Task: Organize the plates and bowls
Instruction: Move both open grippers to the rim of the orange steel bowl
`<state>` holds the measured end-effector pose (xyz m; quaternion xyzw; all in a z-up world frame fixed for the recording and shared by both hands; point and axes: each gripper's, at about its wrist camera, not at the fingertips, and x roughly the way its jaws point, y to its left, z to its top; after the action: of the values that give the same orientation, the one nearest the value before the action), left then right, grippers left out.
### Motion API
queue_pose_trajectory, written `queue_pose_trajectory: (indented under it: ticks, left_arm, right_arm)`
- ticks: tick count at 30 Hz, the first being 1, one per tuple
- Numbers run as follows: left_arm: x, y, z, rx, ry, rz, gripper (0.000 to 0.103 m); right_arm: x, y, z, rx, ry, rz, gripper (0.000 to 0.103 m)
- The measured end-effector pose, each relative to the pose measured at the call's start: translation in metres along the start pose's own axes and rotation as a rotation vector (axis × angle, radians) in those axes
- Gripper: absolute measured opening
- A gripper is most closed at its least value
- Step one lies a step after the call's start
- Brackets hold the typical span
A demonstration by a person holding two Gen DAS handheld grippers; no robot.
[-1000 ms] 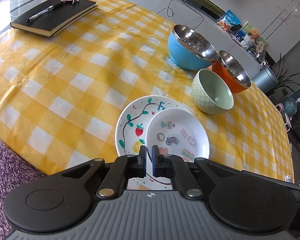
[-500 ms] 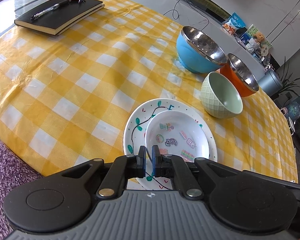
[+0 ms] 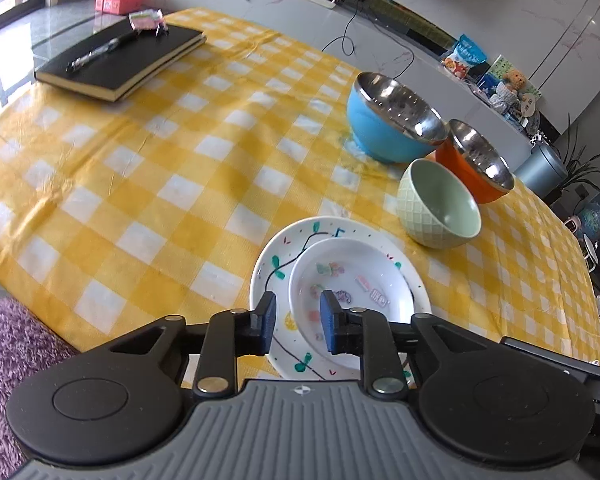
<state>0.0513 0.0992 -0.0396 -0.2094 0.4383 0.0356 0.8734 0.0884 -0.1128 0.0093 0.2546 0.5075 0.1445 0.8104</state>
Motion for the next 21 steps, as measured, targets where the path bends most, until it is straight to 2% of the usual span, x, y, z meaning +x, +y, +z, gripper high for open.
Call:
queue_pose_trajectory:
  ticks: [5,11,21]
  left_arm:
    - [-0.006,-0.017,0.001,0.043,-0.02,-0.024,0.032]
    - [-0.005,-0.047,0.0,0.116,-0.027,-0.069,0.032]
    - [0.004,-0.104,0.013,0.209,-0.048,-0.147,0.033]
  right_arm:
    - [-0.011,0.002,0.005,-0.03,-0.044,-0.012,0.027]
    - [-0.026,-0.004,0.013,-0.053,-0.11,-0.049,0.03]
    - [-0.055,-0.048,0.038,-0.008,-0.217,-0.164,0.031]
